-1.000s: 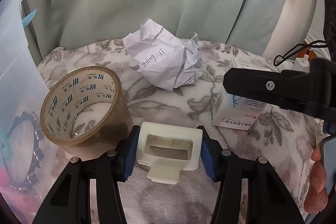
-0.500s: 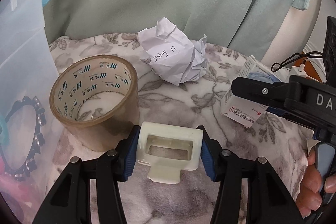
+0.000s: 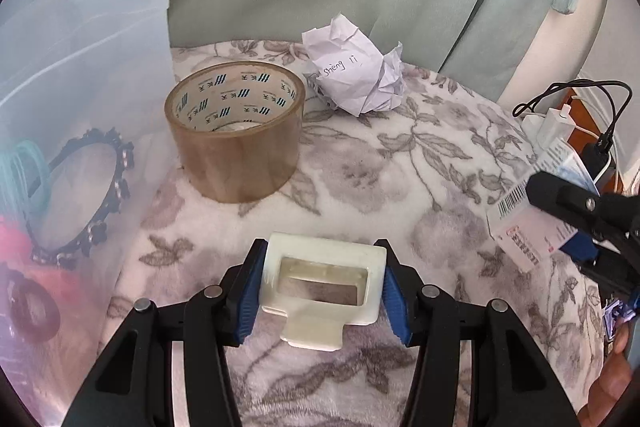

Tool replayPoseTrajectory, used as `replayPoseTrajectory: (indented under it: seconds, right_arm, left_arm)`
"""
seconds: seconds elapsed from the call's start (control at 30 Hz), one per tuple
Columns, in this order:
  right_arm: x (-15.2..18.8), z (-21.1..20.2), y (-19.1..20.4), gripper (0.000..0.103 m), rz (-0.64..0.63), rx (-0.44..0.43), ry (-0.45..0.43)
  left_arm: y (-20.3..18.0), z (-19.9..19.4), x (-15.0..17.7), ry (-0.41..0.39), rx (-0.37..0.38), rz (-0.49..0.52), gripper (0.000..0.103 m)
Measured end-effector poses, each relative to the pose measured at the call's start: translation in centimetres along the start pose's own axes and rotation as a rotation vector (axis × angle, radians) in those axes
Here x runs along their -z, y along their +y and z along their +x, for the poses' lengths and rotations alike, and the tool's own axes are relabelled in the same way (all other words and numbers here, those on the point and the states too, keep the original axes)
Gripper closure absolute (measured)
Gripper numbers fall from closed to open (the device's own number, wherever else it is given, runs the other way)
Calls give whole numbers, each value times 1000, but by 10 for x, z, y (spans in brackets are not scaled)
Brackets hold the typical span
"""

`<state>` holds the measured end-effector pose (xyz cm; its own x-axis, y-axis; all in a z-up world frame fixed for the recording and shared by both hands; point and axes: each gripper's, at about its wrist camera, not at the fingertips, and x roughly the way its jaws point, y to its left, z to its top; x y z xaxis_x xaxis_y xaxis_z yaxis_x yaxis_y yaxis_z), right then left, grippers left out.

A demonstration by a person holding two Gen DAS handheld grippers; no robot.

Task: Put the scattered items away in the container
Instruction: 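Lift the plug adapter and medicine box and carry both over the clear box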

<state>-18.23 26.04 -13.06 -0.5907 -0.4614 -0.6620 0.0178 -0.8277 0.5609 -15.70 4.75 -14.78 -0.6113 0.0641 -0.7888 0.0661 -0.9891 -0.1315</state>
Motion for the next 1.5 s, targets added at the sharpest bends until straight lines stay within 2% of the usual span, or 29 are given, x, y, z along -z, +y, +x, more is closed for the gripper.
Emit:
replayPoseTrajectory:
  seconds: [0.27,0.53,0.8,1.1,1.5]
  right_arm:
    - [29,-57,7,45,54,-20,-61]
    - [38,-120,50,45,2,-74,-172]
    - [52,-170,95,45,-57,-133,-256]
    - [68,-198,147,45,-159,-175,-292]
    - [87,-200,198,45,-265,-196,-285]
  left_arm:
    - [0,-50,0,-59,31,-9,49]
    - [-7,-125,-10,-206,76,10,49]
    - [19,-203,-14,-354,83,-58,49]
    - [48,-260,-6,-466,81,-117,49]
    - [92,-286,0,-525,83,-209,49]
